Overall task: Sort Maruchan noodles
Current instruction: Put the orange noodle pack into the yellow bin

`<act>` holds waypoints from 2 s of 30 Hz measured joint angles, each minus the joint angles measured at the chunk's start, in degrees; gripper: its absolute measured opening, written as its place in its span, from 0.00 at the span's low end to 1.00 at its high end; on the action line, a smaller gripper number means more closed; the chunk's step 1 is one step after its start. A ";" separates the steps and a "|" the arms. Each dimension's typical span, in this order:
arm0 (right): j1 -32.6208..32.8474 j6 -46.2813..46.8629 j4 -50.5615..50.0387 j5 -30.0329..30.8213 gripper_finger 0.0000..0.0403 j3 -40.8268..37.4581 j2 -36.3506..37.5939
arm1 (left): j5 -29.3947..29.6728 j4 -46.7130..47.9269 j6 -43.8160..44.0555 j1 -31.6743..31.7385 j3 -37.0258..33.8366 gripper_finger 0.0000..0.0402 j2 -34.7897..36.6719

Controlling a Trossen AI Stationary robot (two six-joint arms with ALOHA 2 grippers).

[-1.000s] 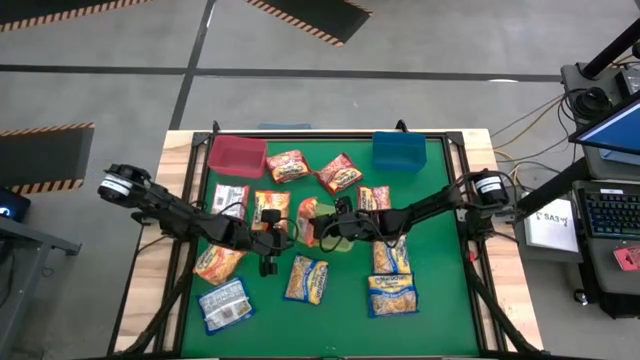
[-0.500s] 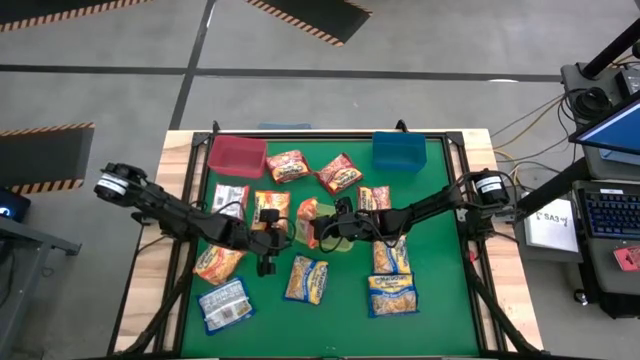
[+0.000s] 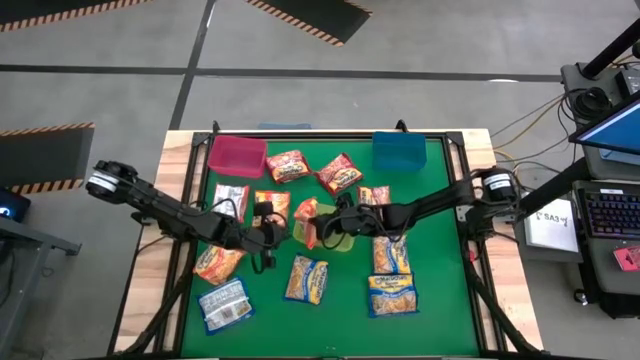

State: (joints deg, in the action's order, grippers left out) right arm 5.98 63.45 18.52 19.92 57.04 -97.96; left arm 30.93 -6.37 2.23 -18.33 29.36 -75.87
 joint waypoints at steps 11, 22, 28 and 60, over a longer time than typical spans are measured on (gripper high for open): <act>-0.36 -13.78 -19.57 -0.87 0.21 -0.02 10.34 | 3.00 -0.21 0.96 0.01 -1.77 0.11 -1.30; -0.12 -17.72 -20.95 -3.29 0.02 0.44 6.85 | -0.53 -5.24 0.57 0.05 -4.80 0.11 -1.41; -0.13 -20.72 -24.01 -5.90 0.02 7.56 -0.47 | -1.88 -8.95 -0.18 0.05 -7.08 0.11 -1.68; 0.61 -25.26 -39.25 -7.72 0.02 25.94 -15.74 | -4.63 -16.75 -3.24 0.16 -5.81 0.11 -4.81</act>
State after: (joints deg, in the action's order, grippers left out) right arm 6.59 38.20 -20.73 12.20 82.98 -113.70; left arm 26.30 -23.12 -1.02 -18.17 23.55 -80.68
